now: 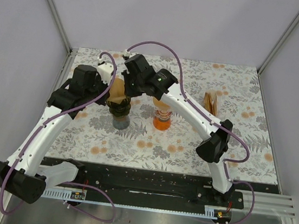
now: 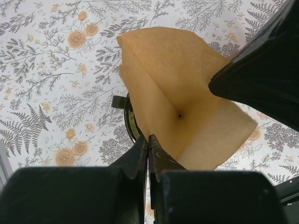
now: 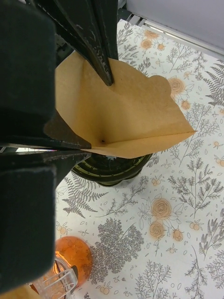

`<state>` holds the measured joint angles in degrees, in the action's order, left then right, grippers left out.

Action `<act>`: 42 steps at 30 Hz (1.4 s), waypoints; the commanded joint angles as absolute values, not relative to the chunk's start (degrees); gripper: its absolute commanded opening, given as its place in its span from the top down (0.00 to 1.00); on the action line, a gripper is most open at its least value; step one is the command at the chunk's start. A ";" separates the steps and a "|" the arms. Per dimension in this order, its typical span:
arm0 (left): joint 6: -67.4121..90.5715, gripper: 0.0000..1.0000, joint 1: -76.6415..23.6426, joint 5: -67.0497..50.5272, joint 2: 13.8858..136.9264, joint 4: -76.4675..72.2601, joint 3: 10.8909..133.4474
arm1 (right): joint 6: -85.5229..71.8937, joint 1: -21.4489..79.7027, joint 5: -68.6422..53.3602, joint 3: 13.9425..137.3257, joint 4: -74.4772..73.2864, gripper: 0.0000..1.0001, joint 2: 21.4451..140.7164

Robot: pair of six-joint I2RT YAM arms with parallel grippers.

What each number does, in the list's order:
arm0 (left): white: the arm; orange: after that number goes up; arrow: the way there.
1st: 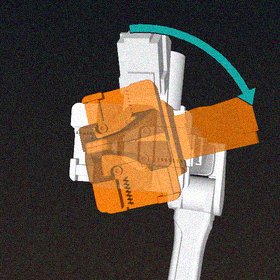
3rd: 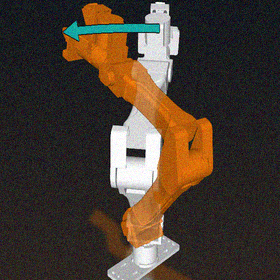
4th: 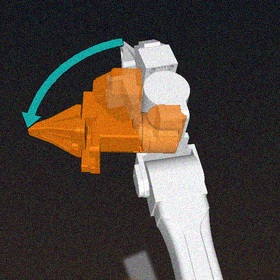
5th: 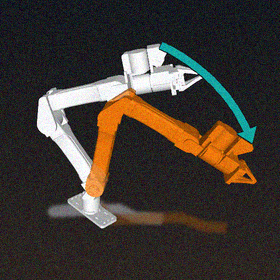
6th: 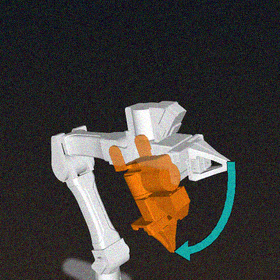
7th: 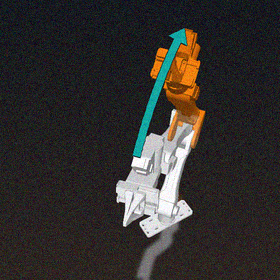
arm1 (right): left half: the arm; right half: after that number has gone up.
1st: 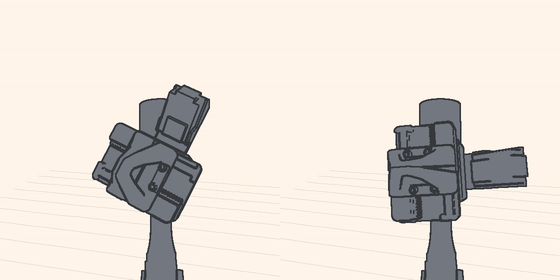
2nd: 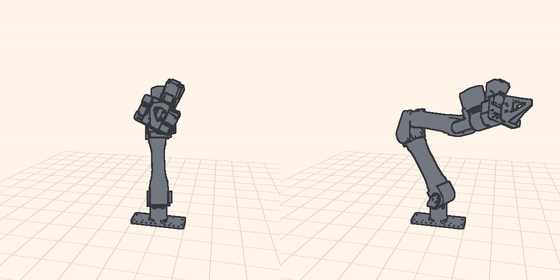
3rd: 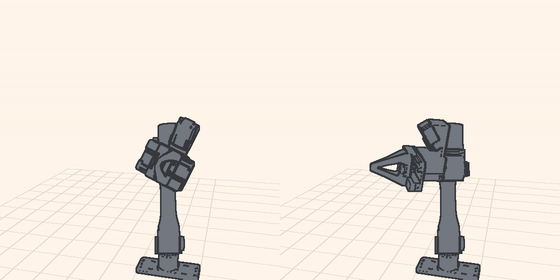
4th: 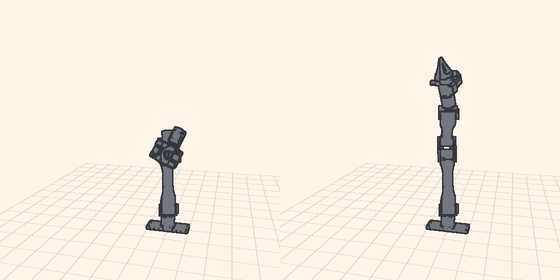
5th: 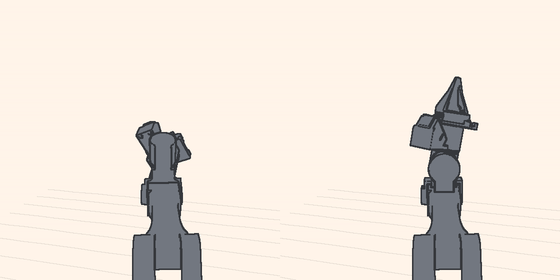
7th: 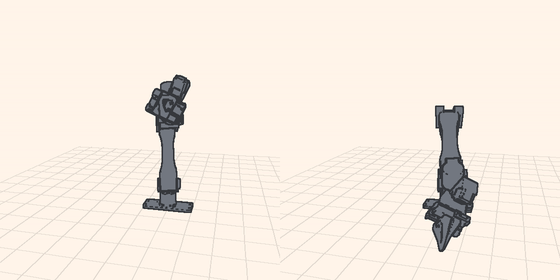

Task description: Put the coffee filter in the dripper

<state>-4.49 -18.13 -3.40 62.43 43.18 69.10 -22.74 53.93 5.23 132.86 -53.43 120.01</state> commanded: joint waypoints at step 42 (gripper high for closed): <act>-8.52 0.44 -16.18 -4.57 63.72 40.61 70.48 | -19.42 53.35 4.83 135.44 -52.38 0.99 122.61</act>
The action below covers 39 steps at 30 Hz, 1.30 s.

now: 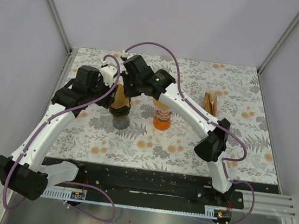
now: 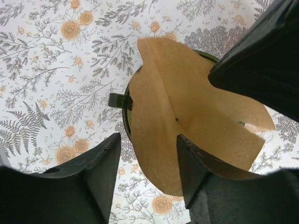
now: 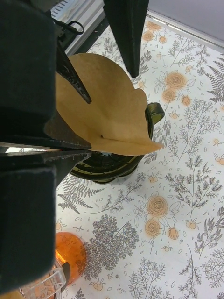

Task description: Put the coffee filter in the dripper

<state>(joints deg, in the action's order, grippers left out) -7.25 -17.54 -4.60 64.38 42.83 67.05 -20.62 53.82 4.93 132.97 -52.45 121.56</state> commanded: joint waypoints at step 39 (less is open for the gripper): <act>-18.02 0.74 -7.29 -32.70 77.61 33.22 71.90 | -17.40 52.73 1.58 135.70 -50.80 1.00 124.10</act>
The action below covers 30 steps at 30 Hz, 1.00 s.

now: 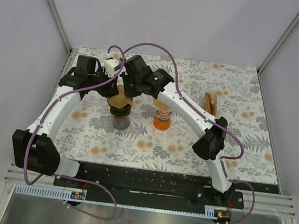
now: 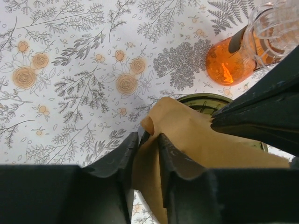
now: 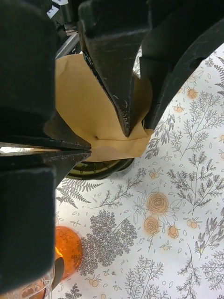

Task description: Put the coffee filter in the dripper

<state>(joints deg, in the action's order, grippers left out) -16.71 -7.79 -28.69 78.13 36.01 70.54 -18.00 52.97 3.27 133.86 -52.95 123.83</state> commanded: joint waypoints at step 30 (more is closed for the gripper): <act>-25.75 0.66 -5.89 -29.35 77.61 36.56 70.22 | -16.88 52.65 7.12 131.13 -48.78 0.48 119.53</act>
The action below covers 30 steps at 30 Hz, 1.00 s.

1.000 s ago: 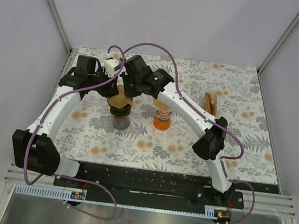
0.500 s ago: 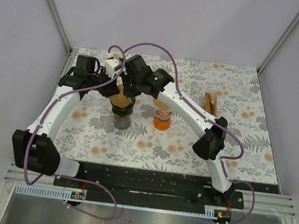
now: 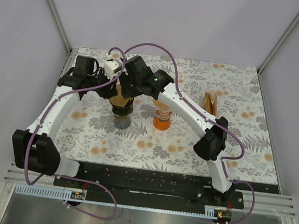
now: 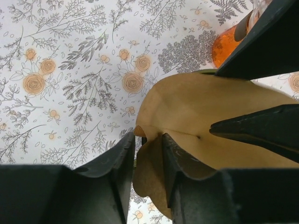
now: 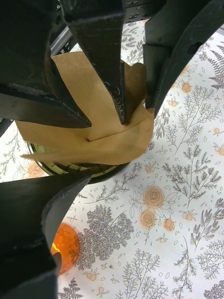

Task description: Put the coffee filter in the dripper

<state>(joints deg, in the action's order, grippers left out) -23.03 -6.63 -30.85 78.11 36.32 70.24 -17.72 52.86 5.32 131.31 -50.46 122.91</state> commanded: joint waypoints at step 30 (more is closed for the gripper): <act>-25.49 0.18 -5.54 -31.73 74.97 37.88 74.35 | -15.12 52.30 9.40 132.19 -48.87 0.32 119.18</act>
